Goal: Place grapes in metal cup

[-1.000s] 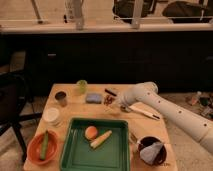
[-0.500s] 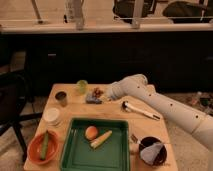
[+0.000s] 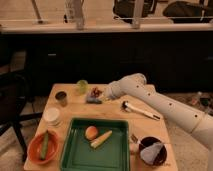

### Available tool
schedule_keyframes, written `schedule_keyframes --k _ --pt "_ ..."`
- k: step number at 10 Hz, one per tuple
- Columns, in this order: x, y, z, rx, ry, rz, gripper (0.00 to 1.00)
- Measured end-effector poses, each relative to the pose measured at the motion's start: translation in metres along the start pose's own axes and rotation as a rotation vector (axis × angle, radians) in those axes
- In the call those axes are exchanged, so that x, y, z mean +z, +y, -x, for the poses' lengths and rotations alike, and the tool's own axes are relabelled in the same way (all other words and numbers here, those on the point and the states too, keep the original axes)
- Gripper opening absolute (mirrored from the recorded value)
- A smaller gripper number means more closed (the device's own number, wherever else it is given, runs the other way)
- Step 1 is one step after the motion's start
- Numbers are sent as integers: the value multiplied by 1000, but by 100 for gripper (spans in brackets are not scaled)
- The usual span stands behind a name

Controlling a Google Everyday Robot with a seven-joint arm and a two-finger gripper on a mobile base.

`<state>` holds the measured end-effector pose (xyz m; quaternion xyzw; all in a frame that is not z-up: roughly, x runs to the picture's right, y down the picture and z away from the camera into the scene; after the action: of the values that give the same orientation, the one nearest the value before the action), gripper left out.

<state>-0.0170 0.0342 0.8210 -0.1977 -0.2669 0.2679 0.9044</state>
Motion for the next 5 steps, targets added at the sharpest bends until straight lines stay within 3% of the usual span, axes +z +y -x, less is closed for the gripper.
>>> schedule_keyframes --k 3,5 --pt "0 0 -1 -1 1 1 0" --pt "9 -1 8 -46 9 16 0"
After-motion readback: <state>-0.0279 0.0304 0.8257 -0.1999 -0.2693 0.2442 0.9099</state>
